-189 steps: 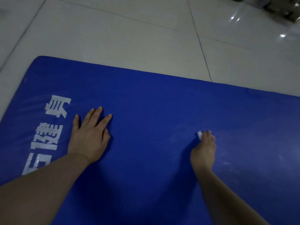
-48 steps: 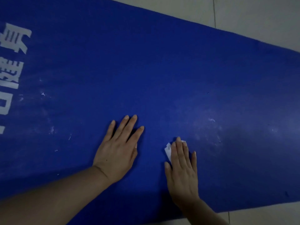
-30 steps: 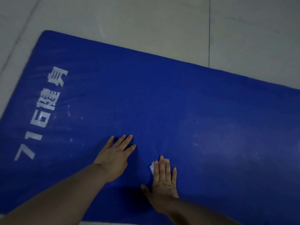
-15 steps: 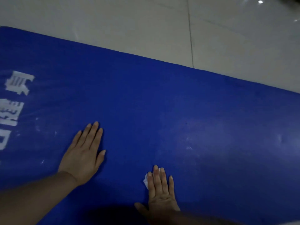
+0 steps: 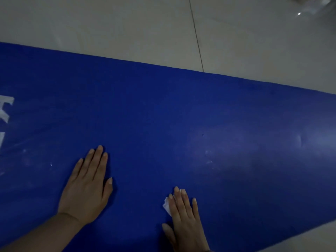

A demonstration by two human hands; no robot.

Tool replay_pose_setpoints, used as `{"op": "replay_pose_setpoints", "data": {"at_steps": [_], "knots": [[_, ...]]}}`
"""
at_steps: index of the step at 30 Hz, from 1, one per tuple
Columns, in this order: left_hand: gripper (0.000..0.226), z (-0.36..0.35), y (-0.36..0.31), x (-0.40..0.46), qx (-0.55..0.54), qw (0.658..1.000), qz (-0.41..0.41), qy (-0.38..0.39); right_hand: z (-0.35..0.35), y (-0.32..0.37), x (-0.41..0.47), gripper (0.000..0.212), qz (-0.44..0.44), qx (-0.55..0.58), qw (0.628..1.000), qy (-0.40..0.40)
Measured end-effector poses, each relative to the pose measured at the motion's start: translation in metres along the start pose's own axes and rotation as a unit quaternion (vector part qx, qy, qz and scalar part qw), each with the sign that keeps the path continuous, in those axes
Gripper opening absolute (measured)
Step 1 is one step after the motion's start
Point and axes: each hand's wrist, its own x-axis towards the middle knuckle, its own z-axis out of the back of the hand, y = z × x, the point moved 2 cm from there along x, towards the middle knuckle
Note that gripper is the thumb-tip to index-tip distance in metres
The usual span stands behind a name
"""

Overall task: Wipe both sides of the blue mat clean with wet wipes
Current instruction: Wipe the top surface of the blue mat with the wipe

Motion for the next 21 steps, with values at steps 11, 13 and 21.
{"op": "replay_pose_setpoints", "data": {"at_steps": [11, 13, 21], "knots": [[0.072, -0.003, 0.031, -0.045, -0.028, 0.977, 0.193, -0.087, 0.001, 0.062, -0.004, 0.057, -0.113, 0.130, 0.982, -0.073], [0.067, 0.002, 0.024, -0.060, -0.022, 0.977, 0.198, -0.079, 0.006, 0.084, -0.005, 0.057, -0.031, 0.124, 0.990, -0.055], [0.041, -0.023, -0.043, -0.090, -0.004, 0.986, -0.164, -0.024, 0.005, 0.012, -0.012, 0.054, -0.080, 0.088, 0.993, -0.025]]}}
